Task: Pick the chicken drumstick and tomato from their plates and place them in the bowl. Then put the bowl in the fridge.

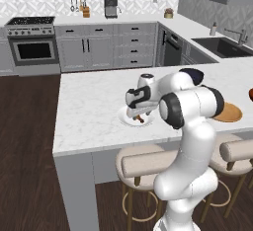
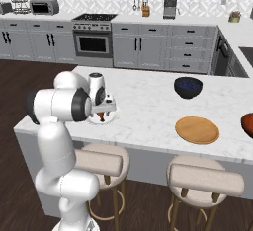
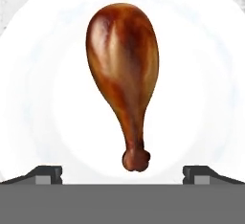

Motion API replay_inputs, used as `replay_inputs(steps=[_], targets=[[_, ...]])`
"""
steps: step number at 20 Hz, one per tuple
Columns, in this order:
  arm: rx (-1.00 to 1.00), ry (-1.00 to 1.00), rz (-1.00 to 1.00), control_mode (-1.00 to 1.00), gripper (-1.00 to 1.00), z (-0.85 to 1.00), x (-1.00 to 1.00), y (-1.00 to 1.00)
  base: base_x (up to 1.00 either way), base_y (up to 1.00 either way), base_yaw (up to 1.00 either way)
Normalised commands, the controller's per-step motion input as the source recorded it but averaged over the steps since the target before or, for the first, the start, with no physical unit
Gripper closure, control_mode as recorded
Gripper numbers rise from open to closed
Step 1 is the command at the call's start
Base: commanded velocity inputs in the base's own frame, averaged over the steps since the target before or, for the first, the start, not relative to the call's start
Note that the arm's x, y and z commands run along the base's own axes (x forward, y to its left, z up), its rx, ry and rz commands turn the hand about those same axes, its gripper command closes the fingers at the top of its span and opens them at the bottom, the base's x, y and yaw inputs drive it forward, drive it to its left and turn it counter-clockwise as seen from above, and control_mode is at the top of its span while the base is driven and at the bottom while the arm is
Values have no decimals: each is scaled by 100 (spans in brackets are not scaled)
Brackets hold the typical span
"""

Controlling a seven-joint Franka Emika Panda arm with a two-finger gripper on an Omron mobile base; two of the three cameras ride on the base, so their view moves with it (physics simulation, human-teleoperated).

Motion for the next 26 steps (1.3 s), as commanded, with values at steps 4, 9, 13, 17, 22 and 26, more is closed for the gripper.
replay_inputs(steps=[4,9,13,17,22,26], targets=[[0,0,0,-100,-100,-36,36,0,0,0,0],[0,0,0,-100,-100,-35,24,0,0,0,0],[0,0,0,-100,100,-30,13,2,0,0,0],[0,-3,0,-100,100,-17,0,8,0,0,0],[0,0,0,-100,100,-15,-6,20,0,0,0],[0,-2,0,-100,100,12,-61,1,0,0,0]])
